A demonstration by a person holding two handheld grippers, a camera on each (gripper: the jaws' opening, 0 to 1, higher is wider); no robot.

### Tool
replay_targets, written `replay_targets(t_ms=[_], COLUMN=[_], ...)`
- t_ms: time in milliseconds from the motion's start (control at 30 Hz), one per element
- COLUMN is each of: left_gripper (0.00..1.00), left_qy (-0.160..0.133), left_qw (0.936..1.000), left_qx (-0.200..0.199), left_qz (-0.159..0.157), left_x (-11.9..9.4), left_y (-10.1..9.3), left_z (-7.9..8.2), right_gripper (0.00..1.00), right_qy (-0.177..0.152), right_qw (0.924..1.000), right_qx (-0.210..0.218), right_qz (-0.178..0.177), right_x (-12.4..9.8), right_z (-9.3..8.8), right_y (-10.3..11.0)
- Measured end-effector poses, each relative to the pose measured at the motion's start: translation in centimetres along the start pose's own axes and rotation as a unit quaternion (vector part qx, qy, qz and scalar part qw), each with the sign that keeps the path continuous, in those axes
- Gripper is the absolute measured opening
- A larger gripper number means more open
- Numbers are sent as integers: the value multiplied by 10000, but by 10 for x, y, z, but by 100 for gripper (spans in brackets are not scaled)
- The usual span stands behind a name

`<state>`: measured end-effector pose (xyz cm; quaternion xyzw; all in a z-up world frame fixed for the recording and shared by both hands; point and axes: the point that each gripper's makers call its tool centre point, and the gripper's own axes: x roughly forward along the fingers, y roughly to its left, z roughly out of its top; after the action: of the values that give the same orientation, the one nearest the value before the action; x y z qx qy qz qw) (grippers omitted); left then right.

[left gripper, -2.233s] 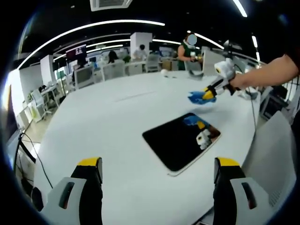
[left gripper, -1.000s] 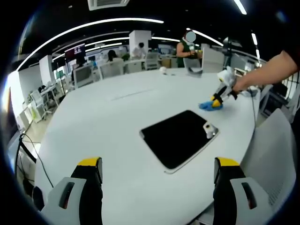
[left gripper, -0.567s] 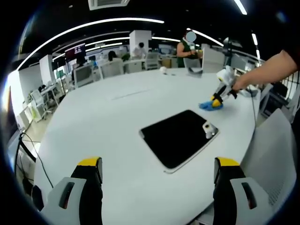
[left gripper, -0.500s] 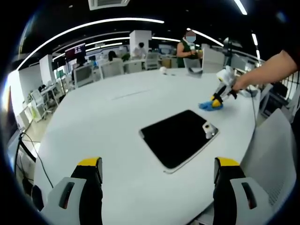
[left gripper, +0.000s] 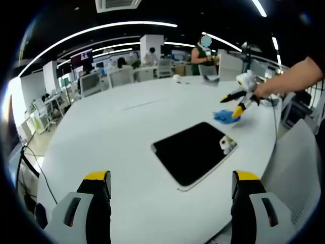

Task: Wipe the mirror surface with the cleaning cloth until all visible marks leave the cleaned area.

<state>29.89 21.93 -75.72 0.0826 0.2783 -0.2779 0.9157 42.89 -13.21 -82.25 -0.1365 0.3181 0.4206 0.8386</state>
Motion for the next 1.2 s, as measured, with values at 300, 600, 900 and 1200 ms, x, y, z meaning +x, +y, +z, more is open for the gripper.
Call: replay_targets(t_ms=[300, 600, 900, 1200], left_gripper=[100, 100, 100, 100], left_qy=[-63, -216, -173, -272], left_qw=[10000, 9997, 9996, 9990], left_qx=[-20, -145, -229, -356], left_qz=[3, 3, -17, -16], left_x=[-1, 1, 2, -4], left_y=[-2, -3, -5, -6], left_z=[4, 5, -8, -14], right_gripper=[100, 100, 100, 100], right_qy=[-355, -865, -985, -1036], right_qw=[9987, 9918, 9849, 9796], right_qx=[96, 335, 604, 951], right_qz=[-364, -882, -1286, -1435], right_x=[-13, -47, -85, -112], right_z=[10, 12, -23, -50], right_y=[1, 9, 43, 73])
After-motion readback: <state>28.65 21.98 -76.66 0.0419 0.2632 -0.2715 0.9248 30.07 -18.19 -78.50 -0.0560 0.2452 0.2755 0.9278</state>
